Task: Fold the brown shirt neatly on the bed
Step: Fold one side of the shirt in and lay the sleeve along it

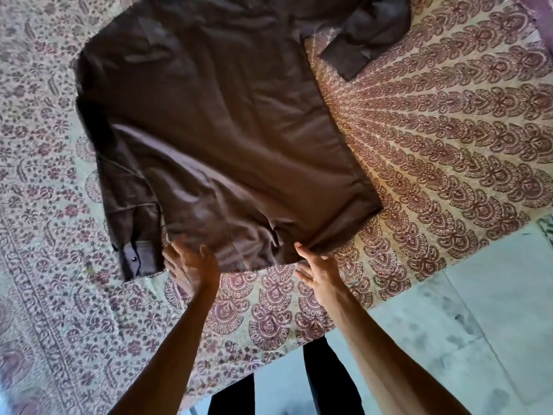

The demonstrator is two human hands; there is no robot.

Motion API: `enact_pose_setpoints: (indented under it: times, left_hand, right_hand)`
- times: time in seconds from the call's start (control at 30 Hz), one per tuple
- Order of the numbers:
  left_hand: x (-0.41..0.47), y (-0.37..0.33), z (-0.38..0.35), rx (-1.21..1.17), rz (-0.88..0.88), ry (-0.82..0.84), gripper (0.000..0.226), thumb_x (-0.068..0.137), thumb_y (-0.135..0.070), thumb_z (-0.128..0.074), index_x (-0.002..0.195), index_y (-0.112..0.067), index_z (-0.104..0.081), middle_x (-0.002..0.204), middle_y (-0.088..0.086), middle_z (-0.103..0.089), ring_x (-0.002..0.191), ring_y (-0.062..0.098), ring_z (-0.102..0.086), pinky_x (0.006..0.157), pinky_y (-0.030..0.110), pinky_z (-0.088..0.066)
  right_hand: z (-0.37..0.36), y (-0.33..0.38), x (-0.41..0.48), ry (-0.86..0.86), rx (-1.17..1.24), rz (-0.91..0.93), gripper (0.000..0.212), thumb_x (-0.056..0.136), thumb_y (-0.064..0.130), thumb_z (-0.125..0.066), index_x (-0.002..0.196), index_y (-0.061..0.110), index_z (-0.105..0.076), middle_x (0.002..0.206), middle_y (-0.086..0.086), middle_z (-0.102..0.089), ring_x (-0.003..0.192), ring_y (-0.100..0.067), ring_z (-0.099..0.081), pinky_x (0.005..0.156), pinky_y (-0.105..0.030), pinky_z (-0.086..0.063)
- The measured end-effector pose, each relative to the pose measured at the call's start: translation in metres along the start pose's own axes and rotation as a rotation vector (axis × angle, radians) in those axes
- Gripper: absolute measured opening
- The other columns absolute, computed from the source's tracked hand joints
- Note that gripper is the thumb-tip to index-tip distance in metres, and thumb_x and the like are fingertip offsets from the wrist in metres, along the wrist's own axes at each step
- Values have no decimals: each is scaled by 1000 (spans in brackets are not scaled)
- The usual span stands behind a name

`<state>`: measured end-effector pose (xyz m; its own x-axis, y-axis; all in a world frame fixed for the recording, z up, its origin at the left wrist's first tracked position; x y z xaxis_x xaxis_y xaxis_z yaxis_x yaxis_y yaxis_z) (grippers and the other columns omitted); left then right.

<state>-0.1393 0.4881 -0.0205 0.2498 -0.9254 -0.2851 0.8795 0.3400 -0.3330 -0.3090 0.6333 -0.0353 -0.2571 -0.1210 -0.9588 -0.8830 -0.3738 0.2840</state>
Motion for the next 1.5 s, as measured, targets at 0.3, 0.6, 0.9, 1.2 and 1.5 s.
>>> enact_pose_setpoints:
  times: [0.3,0.6,0.9,1.2,1.5]
  left_hand:
    - [66,44,18,-198,32,501,48,86,-38,-68,119,-5,-63,109,14,-67,99,29,-64,77,28,-46]
    - [56,85,60,-680,221,1126,19,92,-10,-58,74,-8,-52,44,-1,-52,30,5,-37,33,14,-29]
    - [76,96,88,-622,242,1365,20,87,-8,-61,70,-12,-52,47,-1,-44,31,2,-31,33,12,-21]
    - [92,88,104,-571,252,1474,25,84,-7,-61,60,-11,-56,44,-1,-42,30,3,-30,34,15,-18]
    - [101,112,75,-376,171,1254,22,92,-6,-58,70,-9,-52,49,3,-48,32,7,-35,36,14,-24]
  right_hand:
    - [-51,-38,-10,-284,173,201,40,84,34,-74,99,1,-57,82,-6,-60,65,-11,-57,64,-28,-56]
    - [-73,-50,-23,-407,188,149,36,90,21,-69,117,5,-51,123,-17,-58,95,-26,-61,80,-38,-58]
    - [-99,-82,-32,124,447,-108,76,72,57,-76,126,9,-53,122,-18,-61,113,-36,-58,87,-56,-51]
    - [-143,-89,-29,442,868,104,65,80,53,-71,133,18,-59,132,-11,-62,125,-35,-55,107,-54,-39]
    - [-67,-107,-31,126,353,172,51,81,40,-75,125,23,-56,122,0,-61,120,-19,-58,101,-36,-49]
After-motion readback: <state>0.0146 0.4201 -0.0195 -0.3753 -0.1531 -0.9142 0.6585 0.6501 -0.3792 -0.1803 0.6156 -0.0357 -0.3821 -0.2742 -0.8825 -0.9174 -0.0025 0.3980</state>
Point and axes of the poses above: each hand's wrist, its own x-axis towards the middle knuckle, its own z-axis out of the back of the hand, y = z × x, the point moved 1 cm from there along x, towards the middle knuckle
